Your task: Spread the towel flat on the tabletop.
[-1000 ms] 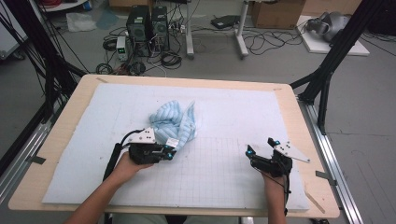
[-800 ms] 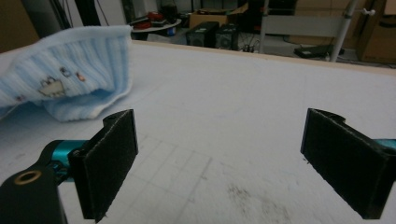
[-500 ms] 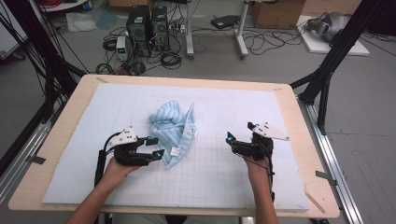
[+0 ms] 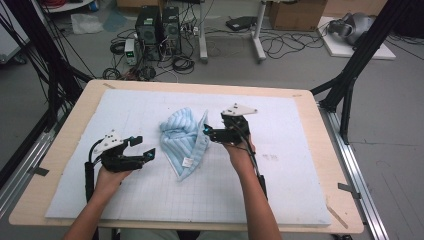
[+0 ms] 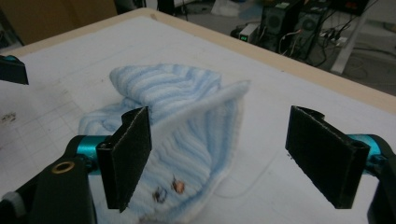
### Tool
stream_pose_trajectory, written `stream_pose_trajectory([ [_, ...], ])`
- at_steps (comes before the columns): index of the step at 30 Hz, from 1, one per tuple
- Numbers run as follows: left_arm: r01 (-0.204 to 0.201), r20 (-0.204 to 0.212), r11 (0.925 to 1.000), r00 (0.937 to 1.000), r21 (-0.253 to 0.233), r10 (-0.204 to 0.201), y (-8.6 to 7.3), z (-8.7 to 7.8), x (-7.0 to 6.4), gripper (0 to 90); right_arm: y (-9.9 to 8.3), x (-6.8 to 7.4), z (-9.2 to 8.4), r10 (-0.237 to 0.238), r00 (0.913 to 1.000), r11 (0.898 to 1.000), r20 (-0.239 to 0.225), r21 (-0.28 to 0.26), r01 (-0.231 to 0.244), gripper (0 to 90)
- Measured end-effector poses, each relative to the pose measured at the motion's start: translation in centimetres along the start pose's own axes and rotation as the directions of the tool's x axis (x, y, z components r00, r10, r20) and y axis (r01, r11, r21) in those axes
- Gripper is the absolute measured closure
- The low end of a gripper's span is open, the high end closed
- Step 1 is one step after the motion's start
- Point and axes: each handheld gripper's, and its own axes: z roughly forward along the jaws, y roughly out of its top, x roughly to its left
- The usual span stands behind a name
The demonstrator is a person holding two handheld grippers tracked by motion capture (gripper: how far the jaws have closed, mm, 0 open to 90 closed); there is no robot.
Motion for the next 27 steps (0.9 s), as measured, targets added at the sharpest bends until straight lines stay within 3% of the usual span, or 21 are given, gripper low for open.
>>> stream_pose_trajectory([
  [2,0.011,-0.007,0.9999,0.9999,-0.002,-0.011,-0.1,-0.2,0.2,21.3,0.7,0.3,1.4,0.009,0.9996,1.0,-0.026,0.016,-0.008,22.0],
  [4,0.015,-0.011,0.9999,0.9998,0.0,-0.015,-0.2,-0.3,0.4,21.3,1.1,0.6,2.0,0.014,0.9996,1.0,-0.023,0.024,-0.013,22.6],
  [5,0.014,-0.009,0.9999,0.9999,0.008,-0.014,-0.3,-0.3,0.5,21.5,1.8,1.1,3.1,-0.002,0.9999,0.999,-0.01,0.046,0.002,27.7],
  [8,0.017,-0.005,0.9998,0.9998,0.011,-0.017,-0.4,-0.2,0.5,21.8,2.1,1.5,4.0,-0.015,0.9995,0.997,0.026,0.081,0.012,37.2],
  [9,0.019,-0.007,0.9998,0.9998,0.011,-0.019,-0.4,-0.2,0.5,21.9,2.1,1.4,4.6,-0.002,0.998,0.994,0.064,0.113,-0.005,44.3],
  [13,0.025,-0.007,0.9996,0.9997,0.016,-0.025,-0.5,-0.1,0.5,22.4,1.7,0.8,5.0,0.047,0.9977,0.989,0.05,0.135,-0.053,53.0],
  [14,0.026,-0.009,0.9996,0.9996,0.014,-0.026,-0.5,-0.1,0.6,22.5,1.5,0.4,5.0,0.064,0.9975,0.986,0.029,0.155,-0.068,64.5],
  [15,0.03,-0.013,0.9995,0.9995,0.013,-0.03,-0.5,-0.1,0.6,22.6,1.5,0.3,4.9,0.076,0.9971,0.984,0.008,0.16,-0.076,71.5],
  [17,0.032,-0.018,0.9994,0.9993,0.014,-0.032,-0.6,-0.1,0.7,22.7,1.3,0.3,4.7,0.051,0.9986,0.988,-0.008,0.147,-0.05,85.1],
  [23,0.035,-0.021,0.9993,0.9992,0.013,-0.035,-0.6,-0.3,0.7,23.2,0.3,0.2,3.4,0.028,0.9996,0.991,0.01,0.134,-0.029,86.4],
  [25,0.038,-0.024,0.9992,0.999,0.011,-0.038,-0.6,-0.3,0.8,23.1,-0.5,-0.1,1.8,0.029,0.9991,0.994,0.029,0.108,-0.032,86.4],
  [26,0.038,-0.024,0.9992,0.999,0.011,-0.038,-0.6,-0.3,0.8,23.2,-0.5,-0.1,1.8,0.029,0.9991,0.994,0.029,0.108,-0.032,86.4],
  [27,0.037,-0.024,0.9993,0.999,0.009,-0.037,-0.6,-0.3,0.8,23.2,-1.2,-0.2,0.4,0.022,0.9988,0.994,0.044,0.103,-0.026,86.4],
])
